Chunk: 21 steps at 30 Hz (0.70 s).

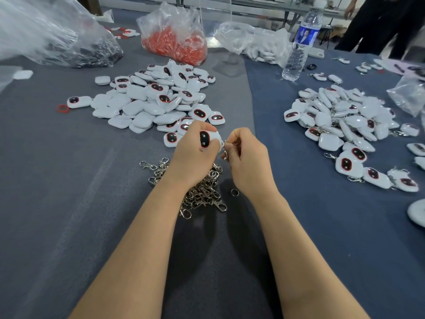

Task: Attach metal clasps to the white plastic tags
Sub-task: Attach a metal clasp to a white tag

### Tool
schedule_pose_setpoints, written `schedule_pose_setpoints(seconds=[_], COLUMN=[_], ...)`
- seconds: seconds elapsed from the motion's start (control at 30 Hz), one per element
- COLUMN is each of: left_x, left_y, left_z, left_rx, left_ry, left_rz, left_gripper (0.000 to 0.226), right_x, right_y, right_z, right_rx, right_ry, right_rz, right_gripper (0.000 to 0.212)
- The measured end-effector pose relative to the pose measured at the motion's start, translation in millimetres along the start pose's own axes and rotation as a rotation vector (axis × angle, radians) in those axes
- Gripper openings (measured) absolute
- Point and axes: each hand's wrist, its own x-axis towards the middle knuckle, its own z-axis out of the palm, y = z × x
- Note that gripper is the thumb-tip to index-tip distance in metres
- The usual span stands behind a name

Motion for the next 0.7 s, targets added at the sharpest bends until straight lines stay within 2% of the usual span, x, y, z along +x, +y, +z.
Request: schedule_pose_setpoints(seconds=[0.13, 0.43, 0.57, 0.7], left_x=[0.2, -0.4, -0.2, -0.4], left_y=[-1.5, -2.6, -0.5, 3.9], left_z=[-1.3, -4.1, -3.0, 2.9], left_rx=[0.013, 0.045, -0.022, -0.338], left_ry=[0.002, 0.015, 0.025, 0.049], left_rz=[0.002, 0.02, 0.006, -0.126], left_gripper=[0.017, 0.018, 0.018, 0.018], right_x=[0.0, 0.6, -0.6, 0.1], right_y=[-0.1, -1.1, -2.7, -7.1], right_z=[0.3, -2.0, -2.2, 3.9], right_rx=[-0.03, -0.166, -0.048, 0.202], right_ry=[-0.001, -0.11, -0.055, 0.058], right_rz=[-0.017, -0.106, -0.089, 0.064], right_gripper=[0.021, 0.013, 0.016, 0.022])
